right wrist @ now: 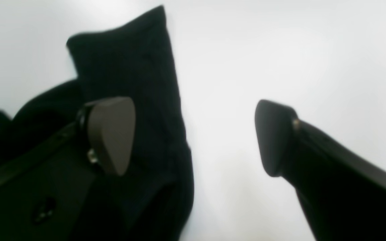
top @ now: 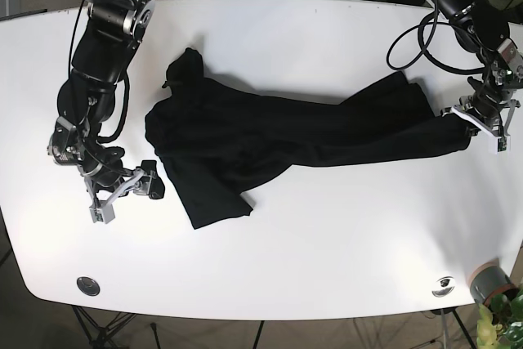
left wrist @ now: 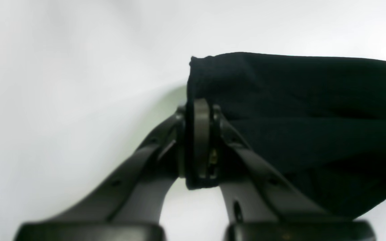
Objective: Fold the T-shirt properly
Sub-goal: 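Regrasp the black shirt's edge with the right gripper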
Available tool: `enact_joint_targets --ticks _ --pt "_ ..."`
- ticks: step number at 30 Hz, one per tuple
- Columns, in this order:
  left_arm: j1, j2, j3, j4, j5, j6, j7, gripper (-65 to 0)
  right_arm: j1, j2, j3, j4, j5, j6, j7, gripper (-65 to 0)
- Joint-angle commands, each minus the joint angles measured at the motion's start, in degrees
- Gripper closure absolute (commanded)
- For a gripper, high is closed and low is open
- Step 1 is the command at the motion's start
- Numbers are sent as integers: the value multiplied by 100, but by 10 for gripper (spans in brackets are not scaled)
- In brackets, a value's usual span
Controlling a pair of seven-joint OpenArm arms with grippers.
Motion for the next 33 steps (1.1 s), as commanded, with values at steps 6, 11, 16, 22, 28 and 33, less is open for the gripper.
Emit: enact_joint_targets --ticks 6,11,16,22,28,33 --pt "-88 -116 -16 86 -61 3 -141 0 482 89 -734 -1269 -281 16 996 -537" --pt "-88 -116 -16 104 -70 3 -141 0 456 71 -787 -1655 -325 25 1277 -537" --pt "-88 -116 -16 86 -70 3 -141 0 306 28 -822 -1699 -290 25 1295 -537" --pt "-88 -116 -16 78 -70 3 -141 0 113 -201 -1306 -1594 -273 25 1172 -537" --pt "-88 -116 -16 86 -70 3 -141 0 -89 -456 -1332 -1181 -273 -1 1154 -537" --pt "-88 -116 -16 95 -70 3 -141 0 -98 -474 -1350 -1145 -317 -10 1180 -457"
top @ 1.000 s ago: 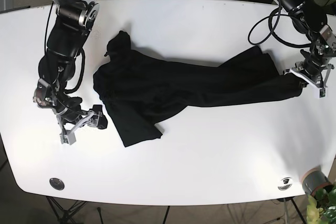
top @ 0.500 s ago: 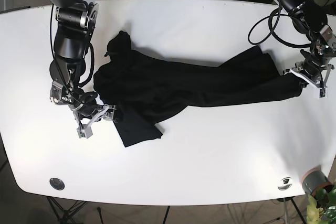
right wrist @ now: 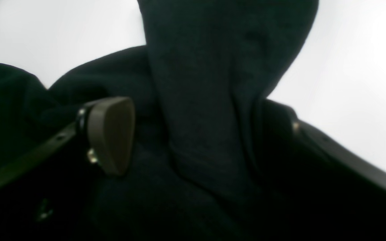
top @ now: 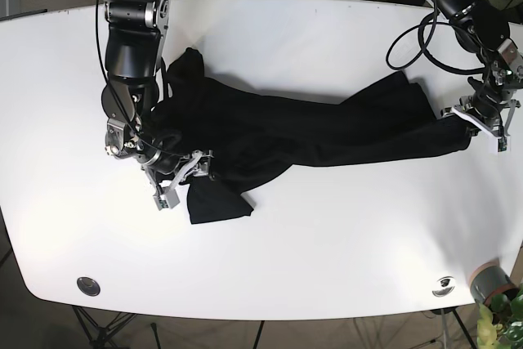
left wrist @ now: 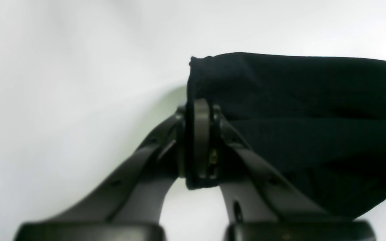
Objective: Fold the T-shirt properly
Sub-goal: 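Regrasp the black shirt's edge with the right gripper, then lift the shirt with both grippers and swing it over the table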
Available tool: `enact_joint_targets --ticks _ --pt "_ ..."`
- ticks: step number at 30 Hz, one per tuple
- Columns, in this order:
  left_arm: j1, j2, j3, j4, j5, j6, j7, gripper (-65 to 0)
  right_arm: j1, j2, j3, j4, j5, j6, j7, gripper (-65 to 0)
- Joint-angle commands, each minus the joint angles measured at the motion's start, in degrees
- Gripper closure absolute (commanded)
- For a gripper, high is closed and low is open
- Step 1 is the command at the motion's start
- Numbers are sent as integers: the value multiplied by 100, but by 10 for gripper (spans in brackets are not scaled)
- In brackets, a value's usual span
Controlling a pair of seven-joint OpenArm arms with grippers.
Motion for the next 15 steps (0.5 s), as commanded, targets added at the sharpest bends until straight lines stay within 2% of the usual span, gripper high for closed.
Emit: enact_joint_targets --ticks 1,3,5,6,7,9,12,15 --pt "-86 -108 -24 119 -68 3 -141 0 94 27 14 50 -111 -47 -159 -380" --pt "-86 -108 -24 137 -77 3 -141 0 103 27 23 50 -111 -47 -133 -255" --pt "-86 -108 -24 172 -94 3 -132 0 103 36 -3 68 -76 -47 -71 -75" --pt "-95 -108 -24 225 -94 3 -123 0 112 53 -3 85 -76 -47 -71 -14" --pt "-95 -108 -24 277 -94 3 -105 0 121 62 -12 94 -76 -21 -71 -13" --pt "-103 -108 -24 409 -94 3 -88 0 235 71 23 156 -67 -3 -89 -49" --pt "-209 -108 -24 656 -103 3 141 0 253 282 23 525 -58 -3 -124 -19" --pt "-429 -108 -33 902 -103 -6 492 0 279 423 23 991 -58 -3 -450 -22"
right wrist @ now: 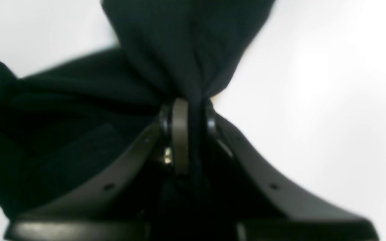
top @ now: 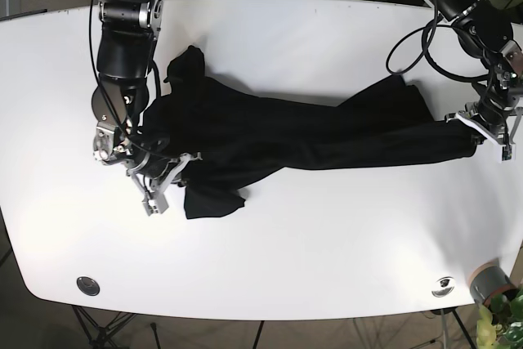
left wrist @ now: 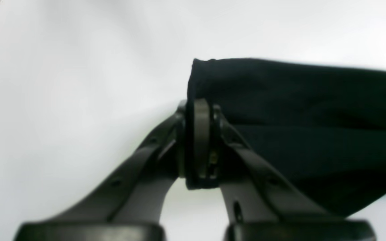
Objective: Fold the T-shirt properly
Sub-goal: 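Lift the shirt with both grippers and swing it over the table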
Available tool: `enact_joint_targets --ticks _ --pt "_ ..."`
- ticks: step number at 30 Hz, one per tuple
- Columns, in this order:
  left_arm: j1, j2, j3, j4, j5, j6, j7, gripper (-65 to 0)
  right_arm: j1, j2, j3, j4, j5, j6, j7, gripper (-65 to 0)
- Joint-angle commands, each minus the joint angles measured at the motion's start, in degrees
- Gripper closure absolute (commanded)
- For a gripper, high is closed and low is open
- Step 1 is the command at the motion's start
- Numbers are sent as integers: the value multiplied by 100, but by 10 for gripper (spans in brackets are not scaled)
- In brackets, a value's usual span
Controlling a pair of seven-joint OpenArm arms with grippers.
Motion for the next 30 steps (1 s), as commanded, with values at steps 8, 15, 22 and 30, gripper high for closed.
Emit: enact_joint_targets --ticks 8,15,22,30 --pt "-766 -110 22 852 -70 -4 546 0 732 455 23 1348 55 25 -713 -22" --pt "-1830 -154 13 1072 -35 -4 1170 0 1734 833 23 1480 55 25 -1232 -22" --pt "-2876 -541 356 1055 -70 -4 1319 0 3062 1105 6 1480 55 34 -1733 -24" --pt "-3755 -875 848 1028 -44 -4 1187 0 4301 1193 -3 1480 47 474 -2208 -24"
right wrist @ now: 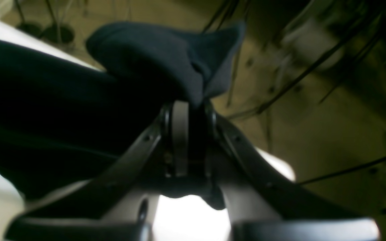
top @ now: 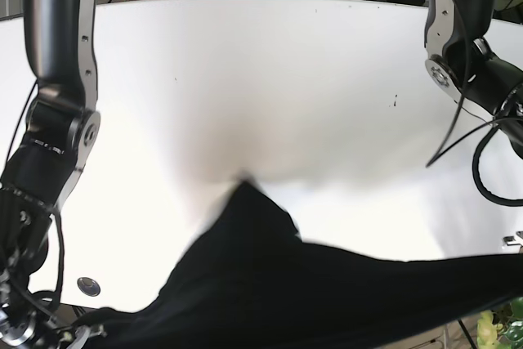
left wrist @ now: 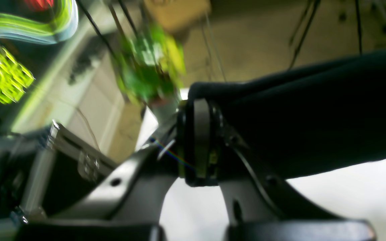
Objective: Fold the T-shirt properly
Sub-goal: 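Lift the shirt with both grippers and swing it over the table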
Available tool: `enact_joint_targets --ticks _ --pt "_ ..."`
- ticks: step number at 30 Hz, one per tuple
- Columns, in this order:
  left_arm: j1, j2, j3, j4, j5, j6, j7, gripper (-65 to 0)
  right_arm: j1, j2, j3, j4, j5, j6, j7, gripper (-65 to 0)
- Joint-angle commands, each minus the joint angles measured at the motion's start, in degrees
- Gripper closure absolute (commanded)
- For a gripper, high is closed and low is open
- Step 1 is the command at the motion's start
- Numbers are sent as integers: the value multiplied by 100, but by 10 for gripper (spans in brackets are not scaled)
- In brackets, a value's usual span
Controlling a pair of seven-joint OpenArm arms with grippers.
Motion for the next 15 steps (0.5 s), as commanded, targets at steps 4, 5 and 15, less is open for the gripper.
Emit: enact_joint_targets --ticks 4,5,15 --pt "14 -136 204 86 157 44 -410 0 242 81 65 160 -98 76 -167 -24" --pt "155 -136 196 95 148 44 -462 0 190 81 74 178 -98 76 -220 -24" --pt "1684 -118 29 69 131 44 -1174 0 -1525 81 821 811 -45 76 -264 -24"
